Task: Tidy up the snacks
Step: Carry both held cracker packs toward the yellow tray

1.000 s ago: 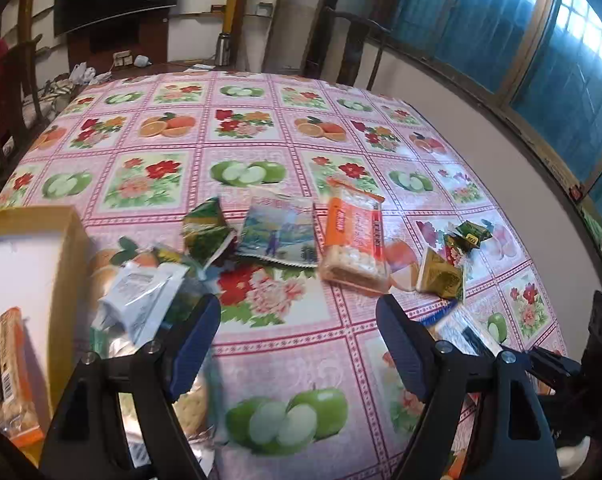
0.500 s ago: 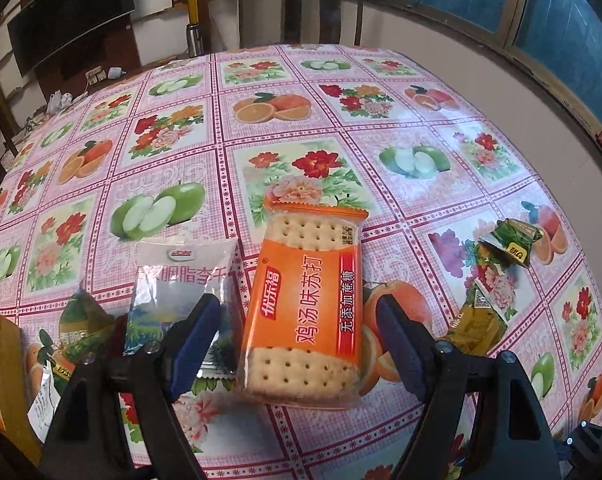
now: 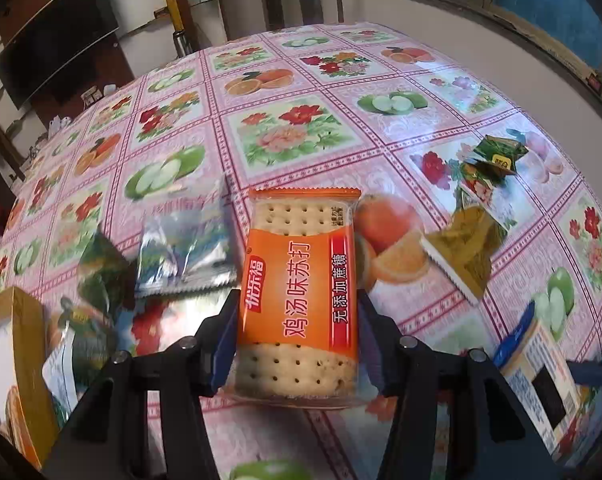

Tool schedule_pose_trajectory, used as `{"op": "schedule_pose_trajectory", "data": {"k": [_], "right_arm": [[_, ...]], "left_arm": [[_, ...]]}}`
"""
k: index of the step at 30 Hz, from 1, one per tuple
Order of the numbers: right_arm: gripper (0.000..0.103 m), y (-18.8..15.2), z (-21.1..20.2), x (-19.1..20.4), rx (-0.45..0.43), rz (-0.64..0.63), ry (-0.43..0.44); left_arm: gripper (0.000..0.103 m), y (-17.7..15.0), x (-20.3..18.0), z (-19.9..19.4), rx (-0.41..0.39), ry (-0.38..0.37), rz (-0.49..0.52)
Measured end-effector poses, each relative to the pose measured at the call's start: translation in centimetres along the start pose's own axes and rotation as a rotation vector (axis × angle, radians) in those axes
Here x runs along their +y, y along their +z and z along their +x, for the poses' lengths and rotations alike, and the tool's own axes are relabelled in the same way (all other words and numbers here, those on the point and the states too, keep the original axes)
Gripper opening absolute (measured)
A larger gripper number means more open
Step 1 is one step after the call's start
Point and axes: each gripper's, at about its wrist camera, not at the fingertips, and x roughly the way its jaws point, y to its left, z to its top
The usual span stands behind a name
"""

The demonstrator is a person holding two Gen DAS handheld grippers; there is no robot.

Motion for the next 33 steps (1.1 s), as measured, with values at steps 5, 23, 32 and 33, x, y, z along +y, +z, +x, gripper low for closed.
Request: {"op": "schedule_pose_trajectory", "data": {"k": [5, 23, 32, 33], "right_arm": [[0.074, 0.7, 0.7, 0.6, 0.011, -0.025, -0.03], [0.057, 1.3, 2.6, 3.9, 0.015, -0.132, -0.22], [0.056, 0.1, 1.7, 4.6, -0.008, -0.081, -0.152], [0.056, 0.0, 1.6, 4.7, -0.01, -0.076, -0.138]], "left_arm": [[0.054, -5.4, 1.8, -3.0, 0.012, -0.016, -0.051], [0.054, -12.5, 1.6, -6.5, -0.076, -0.029, -0.127], [0.054, -14.1, 4.8, -10.7, -0.176, -0.093, -0.254], [0.054, -14.3, 5.3, -11.2, -0.189, -0.097, -0.268]]}}
